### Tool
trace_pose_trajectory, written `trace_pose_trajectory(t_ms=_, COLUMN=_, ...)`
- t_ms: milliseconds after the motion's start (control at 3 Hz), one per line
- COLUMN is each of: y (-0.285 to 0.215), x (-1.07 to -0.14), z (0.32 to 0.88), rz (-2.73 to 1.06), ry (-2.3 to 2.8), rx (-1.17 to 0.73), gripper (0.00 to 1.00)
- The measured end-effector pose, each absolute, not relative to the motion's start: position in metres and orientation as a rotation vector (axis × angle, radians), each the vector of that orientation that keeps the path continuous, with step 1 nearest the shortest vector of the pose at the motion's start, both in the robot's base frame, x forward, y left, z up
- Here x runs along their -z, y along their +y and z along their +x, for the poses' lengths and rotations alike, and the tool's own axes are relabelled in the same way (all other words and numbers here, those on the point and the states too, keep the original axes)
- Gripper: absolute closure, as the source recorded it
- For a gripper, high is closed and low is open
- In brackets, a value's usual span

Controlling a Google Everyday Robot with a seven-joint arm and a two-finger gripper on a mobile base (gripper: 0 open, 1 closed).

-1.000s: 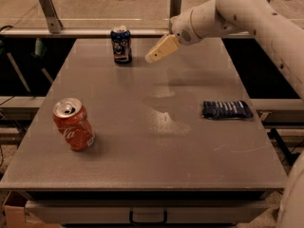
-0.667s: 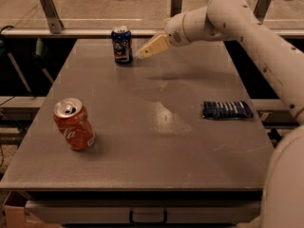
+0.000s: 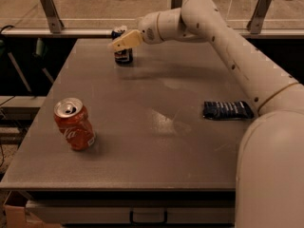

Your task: Move pepsi can near rxbar blueberry

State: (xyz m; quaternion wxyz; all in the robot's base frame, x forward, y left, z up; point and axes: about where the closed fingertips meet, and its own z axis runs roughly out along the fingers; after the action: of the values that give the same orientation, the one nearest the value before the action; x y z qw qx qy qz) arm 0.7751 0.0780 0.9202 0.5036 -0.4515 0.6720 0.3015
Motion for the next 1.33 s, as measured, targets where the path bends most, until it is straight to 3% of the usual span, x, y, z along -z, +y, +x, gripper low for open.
trace_pose_trajectory(t_ms=333, y=0.115, x=-0.922, z=0.763, rz=-1.116, ry=1.622, rx=-0.795, gripper=0.25)
trace_pose_trajectory(t_ms=667, y=0.113, x=-0.914, z=0.765, rz=-1.085, ry=1.649, rx=-0.777, gripper=0.47)
trace_pose_trajectory(t_ms=1333, y=0.041, x=-0.936, z=0.761, rz=-0.957, ry=1.672, rx=-0.589, gripper=0.94)
